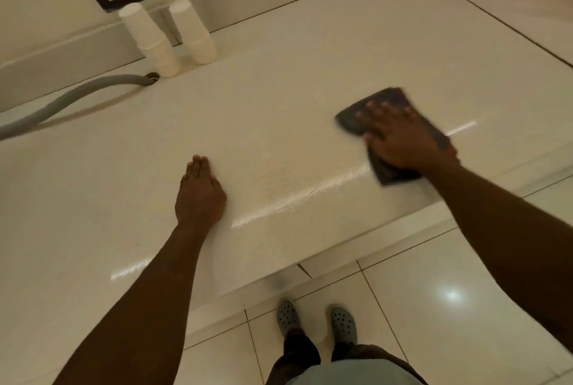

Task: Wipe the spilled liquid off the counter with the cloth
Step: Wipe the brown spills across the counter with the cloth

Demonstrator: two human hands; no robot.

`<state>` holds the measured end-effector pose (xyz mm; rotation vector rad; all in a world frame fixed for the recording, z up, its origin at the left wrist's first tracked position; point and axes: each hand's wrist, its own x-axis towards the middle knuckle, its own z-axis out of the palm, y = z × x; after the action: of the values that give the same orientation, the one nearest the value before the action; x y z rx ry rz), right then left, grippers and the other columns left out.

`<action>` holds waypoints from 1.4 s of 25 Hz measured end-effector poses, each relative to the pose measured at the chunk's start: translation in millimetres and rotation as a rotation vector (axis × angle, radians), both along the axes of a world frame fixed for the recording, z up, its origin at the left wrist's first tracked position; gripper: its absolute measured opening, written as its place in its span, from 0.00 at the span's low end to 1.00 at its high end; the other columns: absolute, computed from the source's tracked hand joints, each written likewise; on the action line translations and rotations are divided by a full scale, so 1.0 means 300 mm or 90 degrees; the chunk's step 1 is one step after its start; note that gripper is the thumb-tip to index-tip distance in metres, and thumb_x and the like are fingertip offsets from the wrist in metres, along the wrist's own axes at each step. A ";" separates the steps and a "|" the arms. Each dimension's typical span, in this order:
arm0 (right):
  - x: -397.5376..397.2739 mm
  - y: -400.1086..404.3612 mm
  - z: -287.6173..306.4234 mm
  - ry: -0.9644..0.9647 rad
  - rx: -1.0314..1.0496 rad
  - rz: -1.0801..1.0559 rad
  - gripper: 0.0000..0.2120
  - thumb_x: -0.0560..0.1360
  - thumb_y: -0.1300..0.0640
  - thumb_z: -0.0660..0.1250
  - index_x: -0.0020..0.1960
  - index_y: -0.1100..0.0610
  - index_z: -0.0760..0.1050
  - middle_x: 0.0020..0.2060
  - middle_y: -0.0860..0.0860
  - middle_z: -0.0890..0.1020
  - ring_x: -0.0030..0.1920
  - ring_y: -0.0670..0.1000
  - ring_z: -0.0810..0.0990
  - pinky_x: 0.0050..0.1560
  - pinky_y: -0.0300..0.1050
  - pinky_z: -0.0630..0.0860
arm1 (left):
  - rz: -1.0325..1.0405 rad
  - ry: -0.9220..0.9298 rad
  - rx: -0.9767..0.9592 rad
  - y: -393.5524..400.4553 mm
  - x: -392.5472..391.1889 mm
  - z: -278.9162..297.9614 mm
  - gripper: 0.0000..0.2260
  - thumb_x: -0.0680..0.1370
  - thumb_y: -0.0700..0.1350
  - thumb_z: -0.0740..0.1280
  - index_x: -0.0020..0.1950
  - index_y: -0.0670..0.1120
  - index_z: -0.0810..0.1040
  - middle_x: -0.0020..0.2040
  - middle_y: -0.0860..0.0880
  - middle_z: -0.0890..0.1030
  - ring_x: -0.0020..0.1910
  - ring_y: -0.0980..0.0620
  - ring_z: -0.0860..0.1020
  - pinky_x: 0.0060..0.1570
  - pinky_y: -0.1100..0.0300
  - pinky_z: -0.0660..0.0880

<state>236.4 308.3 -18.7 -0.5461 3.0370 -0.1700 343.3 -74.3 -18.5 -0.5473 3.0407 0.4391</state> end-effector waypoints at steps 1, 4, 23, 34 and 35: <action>-0.072 0.039 0.001 -0.014 -0.013 -0.092 0.28 0.78 0.41 0.44 0.77 0.43 0.47 0.79 0.49 0.52 0.78 0.55 0.50 0.75 0.62 0.44 | 0.004 -0.009 -0.004 0.002 -0.001 0.000 0.23 0.82 0.43 0.49 0.78 0.43 0.51 0.80 0.47 0.52 0.79 0.50 0.50 0.76 0.53 0.51; -0.187 -0.031 0.009 -0.059 -0.038 -0.169 0.27 0.80 0.41 0.45 0.78 0.45 0.49 0.79 0.50 0.49 0.78 0.57 0.47 0.75 0.64 0.42 | 0.010 -0.035 -0.010 0.001 -0.009 -0.002 0.24 0.82 0.44 0.48 0.78 0.45 0.50 0.80 0.49 0.50 0.79 0.49 0.50 0.76 0.51 0.52; 0.104 0.304 0.002 -0.041 -0.033 -0.192 0.29 0.77 0.39 0.42 0.78 0.42 0.48 0.79 0.48 0.51 0.78 0.53 0.48 0.75 0.62 0.43 | -0.021 0.009 -0.001 -0.019 0.031 0.003 0.23 0.82 0.44 0.50 0.78 0.44 0.55 0.79 0.48 0.56 0.78 0.50 0.53 0.76 0.53 0.52; 0.331 -0.416 -0.015 -0.034 -0.039 -0.240 0.30 0.79 0.38 0.45 0.78 0.46 0.46 0.79 0.53 0.49 0.78 0.59 0.46 0.74 0.67 0.41 | 0.013 0.013 -0.009 -0.451 0.302 0.026 0.24 0.82 0.50 0.53 0.77 0.45 0.57 0.79 0.49 0.56 0.78 0.52 0.54 0.75 0.56 0.51; 0.351 -0.491 -0.015 -0.028 -0.040 -0.227 0.30 0.79 0.38 0.45 0.78 0.46 0.46 0.79 0.52 0.49 0.78 0.59 0.46 0.74 0.67 0.41 | 0.022 0.018 -0.003 -0.509 0.335 0.025 0.23 0.82 0.50 0.53 0.77 0.46 0.58 0.79 0.50 0.57 0.78 0.52 0.54 0.75 0.56 0.51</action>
<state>341.6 161.1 -23.2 0.0028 3.0648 -0.2883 443.7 -227.0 -11.0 -0.5999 3.0638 0.4450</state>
